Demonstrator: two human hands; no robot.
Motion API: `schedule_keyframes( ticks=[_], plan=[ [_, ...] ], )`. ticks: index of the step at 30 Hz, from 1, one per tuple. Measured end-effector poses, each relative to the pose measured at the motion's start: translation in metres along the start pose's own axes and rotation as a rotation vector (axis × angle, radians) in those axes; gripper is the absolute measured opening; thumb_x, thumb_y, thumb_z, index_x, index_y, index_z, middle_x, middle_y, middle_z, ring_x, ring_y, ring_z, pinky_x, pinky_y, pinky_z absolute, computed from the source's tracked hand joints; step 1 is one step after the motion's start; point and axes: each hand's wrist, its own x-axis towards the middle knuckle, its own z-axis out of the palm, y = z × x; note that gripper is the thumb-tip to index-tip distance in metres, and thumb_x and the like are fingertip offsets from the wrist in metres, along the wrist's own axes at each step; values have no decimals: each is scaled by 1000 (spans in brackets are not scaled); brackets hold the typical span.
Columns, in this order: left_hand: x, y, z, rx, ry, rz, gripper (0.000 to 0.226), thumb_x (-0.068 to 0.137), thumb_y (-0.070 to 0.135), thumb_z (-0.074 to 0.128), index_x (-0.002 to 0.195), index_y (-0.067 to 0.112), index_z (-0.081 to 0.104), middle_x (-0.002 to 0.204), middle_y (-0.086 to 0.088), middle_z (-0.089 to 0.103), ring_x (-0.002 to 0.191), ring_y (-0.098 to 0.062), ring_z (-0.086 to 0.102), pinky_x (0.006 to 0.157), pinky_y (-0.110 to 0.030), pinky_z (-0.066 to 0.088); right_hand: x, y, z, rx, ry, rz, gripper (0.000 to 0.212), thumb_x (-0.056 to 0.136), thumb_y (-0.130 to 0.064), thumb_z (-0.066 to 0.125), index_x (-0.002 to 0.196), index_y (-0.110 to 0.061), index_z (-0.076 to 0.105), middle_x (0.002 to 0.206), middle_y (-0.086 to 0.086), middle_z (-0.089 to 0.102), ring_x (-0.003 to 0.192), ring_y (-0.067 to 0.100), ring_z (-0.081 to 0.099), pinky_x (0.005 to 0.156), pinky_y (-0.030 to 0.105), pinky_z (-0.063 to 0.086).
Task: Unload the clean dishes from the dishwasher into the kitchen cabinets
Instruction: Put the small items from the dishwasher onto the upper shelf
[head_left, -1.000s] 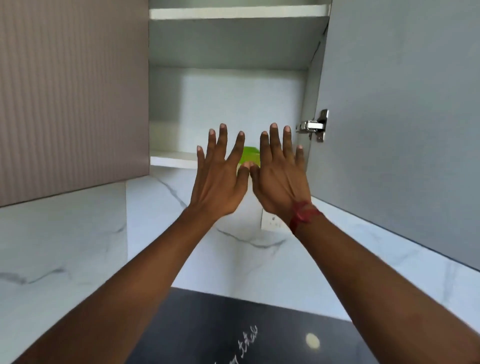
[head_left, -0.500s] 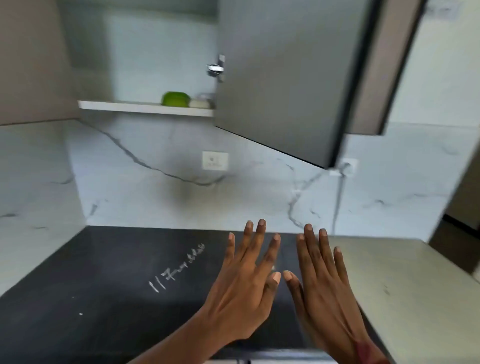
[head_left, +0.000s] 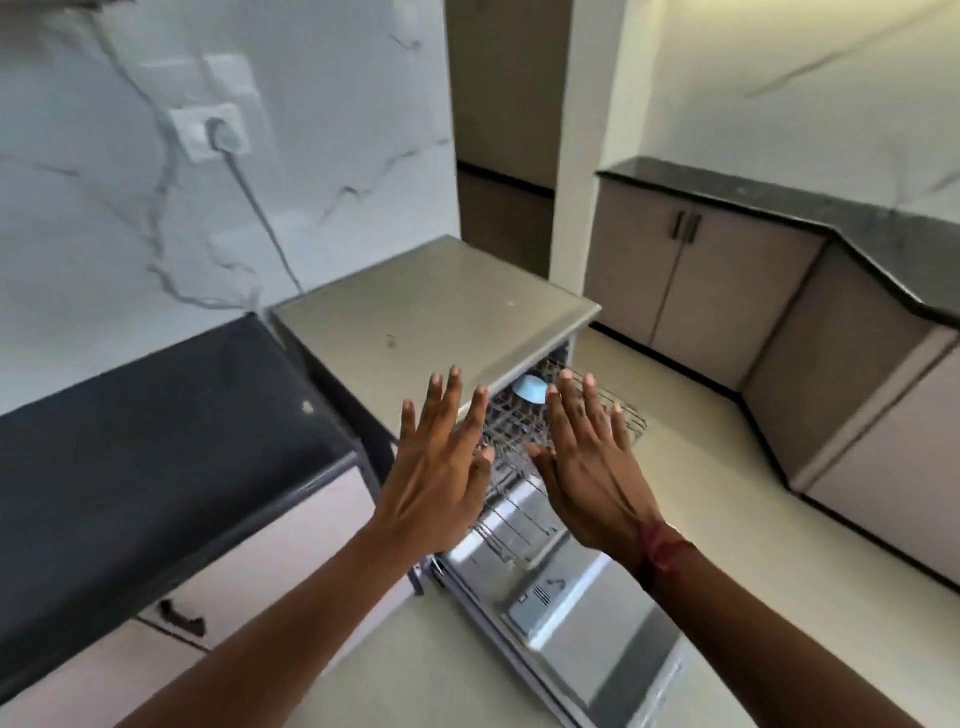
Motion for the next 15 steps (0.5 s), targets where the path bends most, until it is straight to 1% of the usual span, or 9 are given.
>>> schedule_keyframes(
  ticks=[2,5,7,10,12,14,15],
  plan=[
    [16,9,42,-34,-78,-2,65,101,43,24,154,24,-7,161,-9,-17,149,-24,-17,119,-43,-9,1,35,19,4,-50,78,69,101,-53,10,153,-13,-11,160,8,-20,146,27,-22,121,52,4],
    [46,7,100,-53,-174,3,64,101,47,18,151,24,-15,161,-10,-19,148,-25,-18,120,-44,-8,12,69,48,9,-131,153,71,98,-55,5,152,-12,-11,159,9,-20,146,28,-19,121,53,6],
    [78,-2,144,-89,-243,19,64,102,46,19,150,23,-17,160,-11,-19,148,-27,-17,121,-46,-7,32,91,77,15,-180,196,70,100,-54,8,152,-12,-11,159,10,-19,146,28,-17,121,53,7],
    [127,-27,213,-99,-352,35,65,103,41,23,150,18,-16,160,-14,-16,149,-31,-13,120,-44,-7,67,117,122,22,-261,241,67,102,-52,12,152,-14,-12,159,9,-19,147,27,-17,122,51,6],
    [167,-48,267,-132,-418,-16,67,102,42,23,152,15,-12,160,-15,-14,149,-33,-10,121,-48,-4,97,138,158,40,-306,295,67,103,-50,14,152,-13,-11,158,9,-20,147,27,-17,122,51,6],
    [206,-64,314,-147,-453,-75,68,99,49,10,153,13,-8,161,-16,-11,149,-34,-7,121,-54,4,120,159,190,38,-343,322,67,103,-48,15,152,-12,-11,157,9,-21,148,27,-15,122,51,6],
    [227,-73,341,-156,-470,-103,69,98,51,7,154,12,-6,161,-16,-9,149,-35,-6,120,-55,4,133,171,209,41,-365,331,67,103,-48,16,152,-12,-11,157,10,-20,148,28,-15,121,52,7]
  ],
)
